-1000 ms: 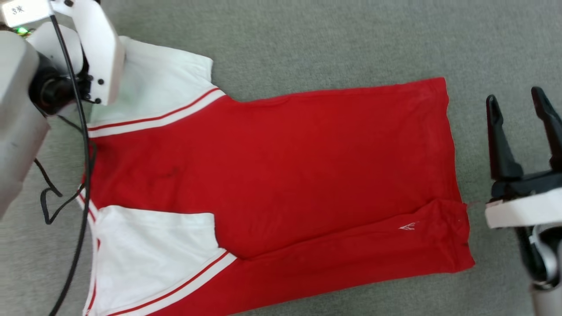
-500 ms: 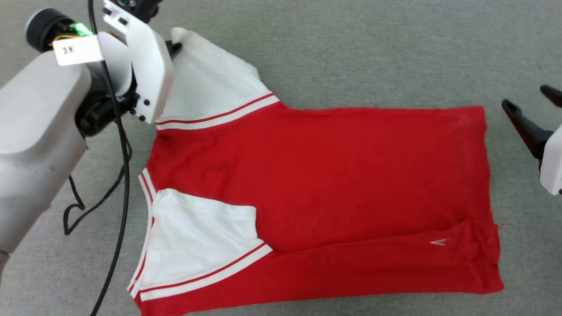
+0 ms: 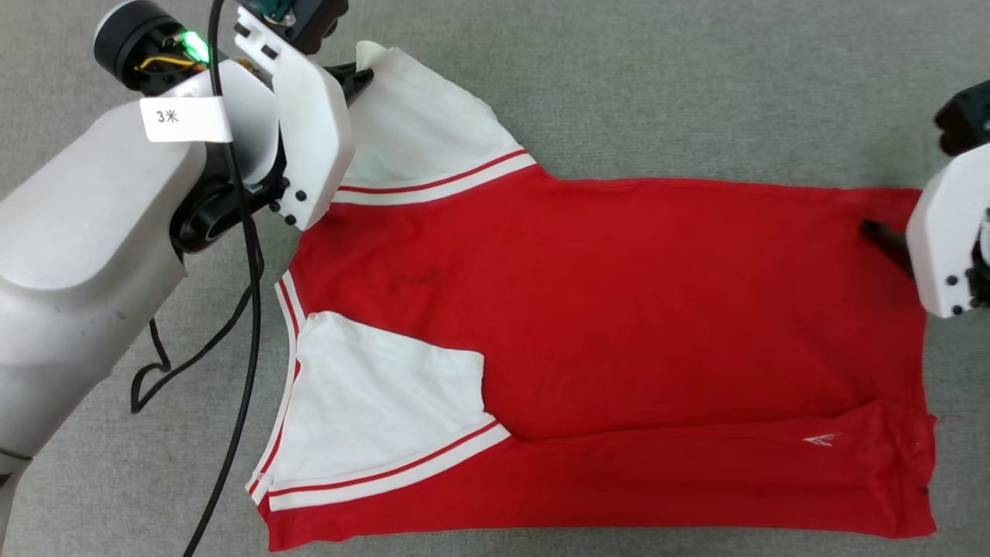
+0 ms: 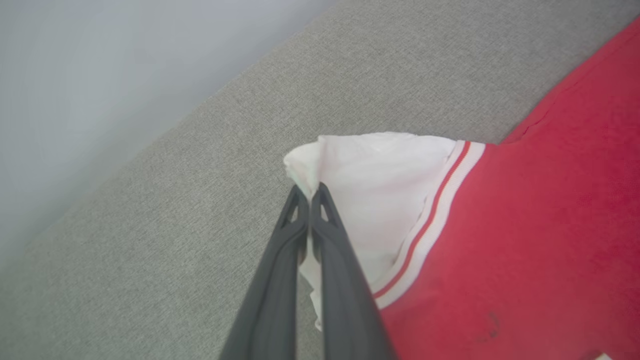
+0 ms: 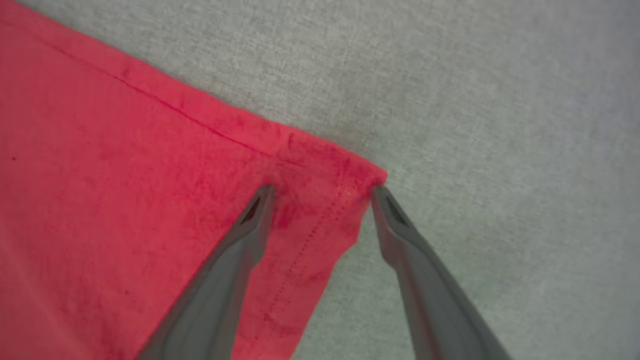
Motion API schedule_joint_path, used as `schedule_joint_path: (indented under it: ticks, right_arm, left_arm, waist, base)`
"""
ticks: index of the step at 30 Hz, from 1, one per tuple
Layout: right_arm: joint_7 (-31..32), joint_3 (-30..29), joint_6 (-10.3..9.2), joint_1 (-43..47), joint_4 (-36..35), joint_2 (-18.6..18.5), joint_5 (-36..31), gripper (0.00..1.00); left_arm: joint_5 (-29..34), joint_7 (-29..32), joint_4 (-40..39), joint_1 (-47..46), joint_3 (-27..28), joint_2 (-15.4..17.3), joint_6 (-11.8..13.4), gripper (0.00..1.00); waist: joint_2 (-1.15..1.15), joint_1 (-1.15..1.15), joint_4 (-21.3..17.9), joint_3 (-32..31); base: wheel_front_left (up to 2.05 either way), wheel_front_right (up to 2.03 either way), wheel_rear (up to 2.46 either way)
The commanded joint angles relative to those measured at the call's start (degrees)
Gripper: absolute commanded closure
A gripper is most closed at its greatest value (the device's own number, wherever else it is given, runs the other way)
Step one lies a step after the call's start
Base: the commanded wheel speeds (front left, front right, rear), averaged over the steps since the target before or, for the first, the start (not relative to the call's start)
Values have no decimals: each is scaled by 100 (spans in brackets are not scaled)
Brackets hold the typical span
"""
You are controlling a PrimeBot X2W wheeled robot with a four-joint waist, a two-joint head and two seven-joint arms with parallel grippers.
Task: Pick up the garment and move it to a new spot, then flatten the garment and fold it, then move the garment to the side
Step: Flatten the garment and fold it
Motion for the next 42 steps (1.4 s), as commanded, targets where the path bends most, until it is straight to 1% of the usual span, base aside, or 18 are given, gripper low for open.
schedule_joint_path:
  ticks: [1, 4, 9, 10, 11, 12, 19, 23, 26, 27, 28, 35, 42]
  right_arm:
    - [-44, 113, -7, -138, 210, 69, -44, 0]
    - [-177, 410, -6, -199, 607, 192, -92, 0]
    - [-232, 925, 3, -138, 1135, 309, 138, 0]
    - [-292, 982, 3, -153, 1188, 304, 188, 18]
    - [-377, 998, 3, -185, 1249, 298, 244, 77]
    - [-460, 1029, 2, -220, 1295, 284, 301, 100]
    - [-1546, 1033, -10, -355, 1398, 1, 427, 100]
    - [-2227, 984, -9, -130, 1367, -24, 570, 100]
    - [-2544, 991, -9, 131, 1243, -93, 651, 100]
    - [-2544, 991, -9, 131, 1243, -93, 651, 100]
    - [-2630, 989, -8, 231, 1190, -115, 662, 100]
    - [-3018, 822, -9, 1078, 782, -208, 703, 100]
    - [-3149, 438, -8, 2221, 249, -169, 686, 100]
  left_arm:
    - [48, -45, -43, -74, 5, 11, 17, 100]
    - [58, -63, -78, -68, 10, 44, 29, 100]
    - [52, -97, -75, -60, 5, 53, 40, 100]
    - [40, -113, -64, -43, 5, 53, 40, 100]
    - [27, -122, -49, -18, 3, 54, 39, 100]
    - [11, -151, -24, 16, 6, 56, 41, 100]
    - [-120, -462, 66, 352, 71, 137, 59, 100]
    - [-225, -667, -35, 701, 74, 238, 128, 100]
    - [-295, -759, -230, 1009, 62, 362, 223, 100]
    - [-295, -759, -230, 1009, 62, 362, 223, 100]
    - [-302, -776, -305, 1113, 46, 429, 254, 100]
    - [-443, -950, -992, 1953, -22, 881, 626, 100]
    - [-735, -1166, -1803, 3020, -122, 1304, 1160, 100]
  waist:
    - [0, 0, 59, 85]
    - [0, 0, 84, 155]
    - [0, 0, 99, 186]
    - [0, 0, 94, 173]
    - [0, 0, 87, 150]
    - [0, 0, 79, 118]
    - [0, 0, 6, -323]
    - [0, 0, 12, -717]
    - [0, 0, 7, -980]
    - [0, 0, 7, -980]
    - [0, 0, 7, -1061]
    - [0, 0, 43, -1552]
    - [0, 0, 81, -1945]
  base:
    - [0, 0, 0]
    - [0, 0, 0]
    - [0, 0, 0]
    - [0, 0, 0]
    - [0, 0, 0]
    - [0, 0, 0]
    - [0, 0, 0]
    - [0, 0, 0]
    - [0, 0, 0]
    - [0, 0, 0]
    - [0, 0, 0]
    - [0, 0, 0]
    - [0, 0, 0]
